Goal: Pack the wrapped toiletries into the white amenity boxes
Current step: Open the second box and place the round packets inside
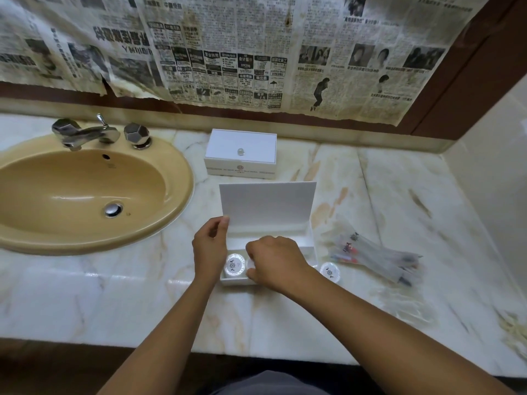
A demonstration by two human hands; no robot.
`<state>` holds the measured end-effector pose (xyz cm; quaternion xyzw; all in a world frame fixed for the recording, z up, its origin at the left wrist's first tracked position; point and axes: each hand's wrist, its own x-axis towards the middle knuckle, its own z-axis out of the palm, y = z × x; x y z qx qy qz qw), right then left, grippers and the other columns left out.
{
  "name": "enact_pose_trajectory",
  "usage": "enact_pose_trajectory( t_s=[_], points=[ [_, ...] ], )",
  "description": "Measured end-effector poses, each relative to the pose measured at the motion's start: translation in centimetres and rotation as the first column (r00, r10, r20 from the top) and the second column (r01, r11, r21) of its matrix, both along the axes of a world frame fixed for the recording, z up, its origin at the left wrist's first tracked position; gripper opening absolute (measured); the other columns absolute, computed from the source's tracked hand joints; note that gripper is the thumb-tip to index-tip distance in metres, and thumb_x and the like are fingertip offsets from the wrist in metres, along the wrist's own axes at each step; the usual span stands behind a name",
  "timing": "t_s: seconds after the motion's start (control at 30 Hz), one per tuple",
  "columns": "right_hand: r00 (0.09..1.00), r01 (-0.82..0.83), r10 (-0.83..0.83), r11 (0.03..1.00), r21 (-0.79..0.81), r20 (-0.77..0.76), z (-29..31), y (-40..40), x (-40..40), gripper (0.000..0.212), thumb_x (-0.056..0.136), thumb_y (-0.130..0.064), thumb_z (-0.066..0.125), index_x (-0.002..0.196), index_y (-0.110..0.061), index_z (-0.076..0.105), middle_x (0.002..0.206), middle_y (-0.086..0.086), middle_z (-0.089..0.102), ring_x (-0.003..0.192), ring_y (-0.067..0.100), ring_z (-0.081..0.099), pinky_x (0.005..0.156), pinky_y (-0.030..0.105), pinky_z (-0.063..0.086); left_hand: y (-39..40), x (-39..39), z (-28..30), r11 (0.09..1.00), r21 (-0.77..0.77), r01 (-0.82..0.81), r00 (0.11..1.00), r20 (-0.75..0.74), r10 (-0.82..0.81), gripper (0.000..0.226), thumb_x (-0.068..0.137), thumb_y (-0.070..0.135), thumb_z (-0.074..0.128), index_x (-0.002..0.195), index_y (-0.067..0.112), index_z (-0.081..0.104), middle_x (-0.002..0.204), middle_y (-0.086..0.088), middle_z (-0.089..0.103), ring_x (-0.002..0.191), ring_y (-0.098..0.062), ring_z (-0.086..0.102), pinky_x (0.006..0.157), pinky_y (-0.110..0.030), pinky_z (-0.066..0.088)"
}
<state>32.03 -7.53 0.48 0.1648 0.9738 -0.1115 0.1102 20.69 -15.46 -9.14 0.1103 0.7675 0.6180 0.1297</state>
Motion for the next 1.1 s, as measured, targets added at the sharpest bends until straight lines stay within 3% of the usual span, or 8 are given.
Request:
enact_pose_trajectory(
  t_s=[0.17, 0.33, 0.63, 0.87, 0.97, 1.1],
  points=[
    [0.996, -0.011, 0.005, 0.997, 0.075, 0.084, -0.2, -0.7, -0.9, 0.009, 0.086, -0.014, 0.058, 0.095, -0.016, 0.057, 0.104, 0.007, 0.063, 0.094, 0.028, 0.059, 0.068, 0.029, 0.031, 0.0, 0.0, 0.1, 1.000, 0.000, -0.005, 1.000, 0.010, 0.005, 0.013, 0.095, 0.025, 0.059, 0.091, 0.019, 0.069, 0.086, 0.009, 0.070, 0.074, 0.007, 0.059, 0.068, -0.003, 0.042],
    [0.986, -0.035, 0.017, 0.994, 0.108, 0.164, -0.8, -0.7, -1.4, 0.027, 0.086, -0.006, 0.054, 0.113, -0.013, 0.055, 0.115, 0.008, 0.059, 0.106, 0.027, 0.057, 0.075, 0.029, 0.031, 0.0, 0.1, 0.3, 1.000, -0.005, -0.008, 1.000, 0.009, 0.008, 0.012, 0.096, 0.025, 0.059, 0.091, 0.019, 0.069, 0.088, 0.009, 0.070, 0.075, 0.010, 0.059, 0.068, -0.002, 0.041],
    [0.970, 0.010, -0.005, 1.000, -0.021, 0.244, -1.6, -0.1, -1.8, 0.023, 0.089, -0.009, 0.052, 0.112, -0.011, 0.054, 0.113, 0.009, 0.060, 0.103, 0.027, 0.057, 0.071, 0.029, 0.036, 0.0, 0.0, 0.1, 1.000, -0.014, -0.018, 1.000, -0.001, 0.018, 0.015, 0.095, 0.026, 0.059, 0.094, 0.017, 0.070, 0.090, 0.006, 0.071, 0.080, 0.004, 0.062, 0.070, -0.004, 0.043],
    [0.990, 0.085, -0.064, 0.981, -0.172, 0.124, -2.8, 0.8, -1.2, 0.022, 0.086, -0.015, 0.058, 0.106, -0.018, 0.066, 0.108, 0.006, 0.063, 0.101, 0.026, 0.059, 0.076, 0.030, 0.043, 0.0, 0.3, 0.5, 0.999, -0.029, -0.019, 1.000, -0.016, 0.019, 0.012, 0.096, 0.024, 0.058, 0.093, 0.018, 0.068, 0.086, 0.011, 0.068, 0.075, 0.011, 0.059, 0.066, -0.001, 0.040],
    [0.986, 0.165, -0.165, 0.946, -0.279, 0.025, -2.5, 2.1, -0.3, 0.020, 0.087, -0.023, 0.060, 0.104, -0.026, 0.069, 0.105, 0.002, 0.066, 0.102, 0.023, 0.059, 0.078, 0.030, 0.044, 0.1, 0.3, 0.4, 0.999, -0.032, -0.013, 1.000, -0.022, 0.013, 0.012, 0.096, 0.025, 0.058, 0.093, 0.019, 0.068, 0.086, 0.010, 0.068, 0.076, 0.008, 0.060, 0.067, -0.002, 0.041],
    [0.948, 0.247, -0.295, 0.919, -0.306, -0.122, -1.2, 4.2, 1.1, 0.023, 0.088, -0.029, 0.057, 0.109, -0.029, 0.067, 0.105, -0.002, 0.067, 0.098, 0.019, 0.060, 0.078, 0.028, 0.044, 0.0, 0.3, 0.4, 1.000, -0.027, -0.005, 1.000, -0.027, 0.004, 0.014, 0.096, 0.026, 0.057, 0.096, 0.018, 0.068, 0.089, 0.011, 0.068, 0.083, 0.006, 0.061, 0.069, 0.000, 0.041]
  ],
)
